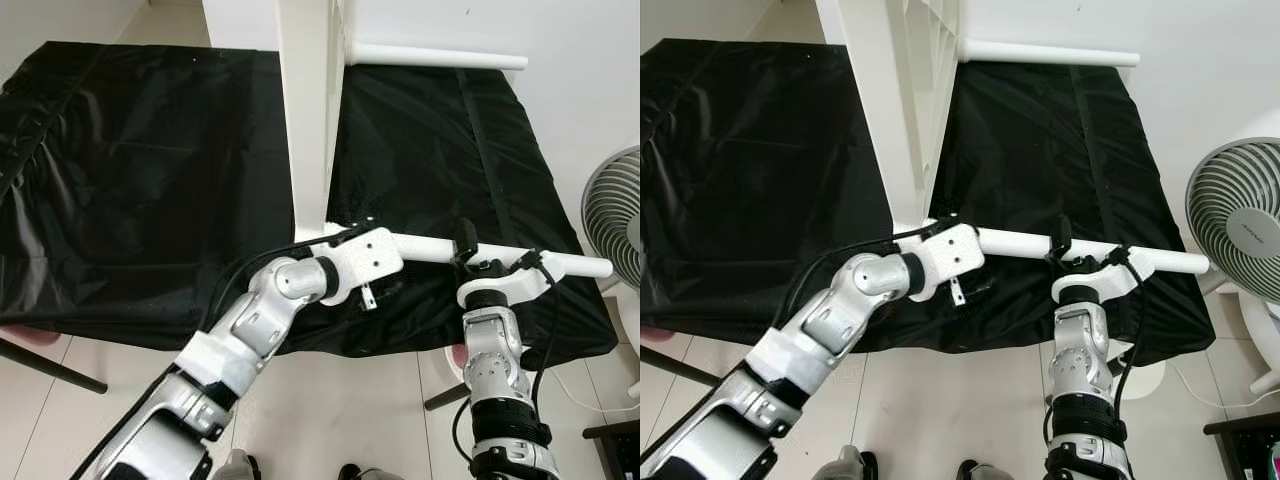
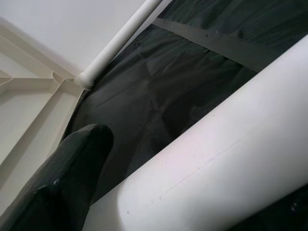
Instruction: Building children table
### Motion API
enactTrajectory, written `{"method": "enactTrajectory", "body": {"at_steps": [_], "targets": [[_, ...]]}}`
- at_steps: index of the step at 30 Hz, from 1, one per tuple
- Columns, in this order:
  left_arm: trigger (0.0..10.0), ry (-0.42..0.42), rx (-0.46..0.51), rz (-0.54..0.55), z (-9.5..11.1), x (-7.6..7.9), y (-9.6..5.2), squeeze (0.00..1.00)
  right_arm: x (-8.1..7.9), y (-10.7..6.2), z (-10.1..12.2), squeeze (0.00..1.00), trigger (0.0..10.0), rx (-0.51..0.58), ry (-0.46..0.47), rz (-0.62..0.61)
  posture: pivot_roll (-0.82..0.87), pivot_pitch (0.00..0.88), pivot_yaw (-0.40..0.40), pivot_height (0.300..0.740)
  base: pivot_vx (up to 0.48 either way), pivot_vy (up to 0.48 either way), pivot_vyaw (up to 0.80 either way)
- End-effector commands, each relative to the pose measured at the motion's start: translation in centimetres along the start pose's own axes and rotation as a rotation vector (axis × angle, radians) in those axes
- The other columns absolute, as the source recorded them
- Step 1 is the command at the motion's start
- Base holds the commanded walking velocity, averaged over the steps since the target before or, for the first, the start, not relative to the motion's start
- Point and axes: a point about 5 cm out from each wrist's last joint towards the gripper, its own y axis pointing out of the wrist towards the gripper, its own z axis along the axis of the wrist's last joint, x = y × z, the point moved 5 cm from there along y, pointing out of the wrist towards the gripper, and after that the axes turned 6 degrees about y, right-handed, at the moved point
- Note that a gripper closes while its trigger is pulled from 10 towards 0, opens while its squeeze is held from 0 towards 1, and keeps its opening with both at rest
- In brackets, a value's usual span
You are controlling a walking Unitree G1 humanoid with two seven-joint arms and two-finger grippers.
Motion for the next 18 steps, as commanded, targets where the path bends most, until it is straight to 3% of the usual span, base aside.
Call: {"method": "enactTrajectory", "body": {"at_steps": [1,3,9,11,18], "targets": [[10.0,0.008,-0.013,0.113,-0.2,-0.8,0.4,0.00,5.4,-3.1,-4.7,0.00,10.0,-0.208,-0.011,-0.221,0.10,0.185,-0.007,0.740,0.000,0.000,0.00],[10.0,-0.009,0.054,0.060,1.0,0.0,0.8,0.00,5.4,-3.1,-4.6,0.00,10.0,-0.206,-0.013,-0.219,0.10,0.185,-0.007,0.740,0.000,0.000,0.00],[10.0,-0.026,0.111,-0.024,1.8,1.5,1.1,0.00,5.3,-3.1,-4.5,0.00,10.0,-0.205,-0.019,-0.217,0.09,0.182,-0.004,0.740,0.000,0.000,0.00],[10.0,-0.024,0.114,-0.029,1.8,1.6,1.3,0.00,5.3,-3.0,-4.5,0.00,10.0,-0.205,-0.020,-0.216,0.08,0.182,-0.004,0.740,0.000,0.000,0.00],[10.0,0.032,0.049,-0.166,-0.2,4.0,2.9,0.00,4.8,-3.2,-4.0,0.00,10.0,-0.187,-0.015,-0.198,0.05,0.172,0.011,0.740,0.000,0.000,0.00]]}}
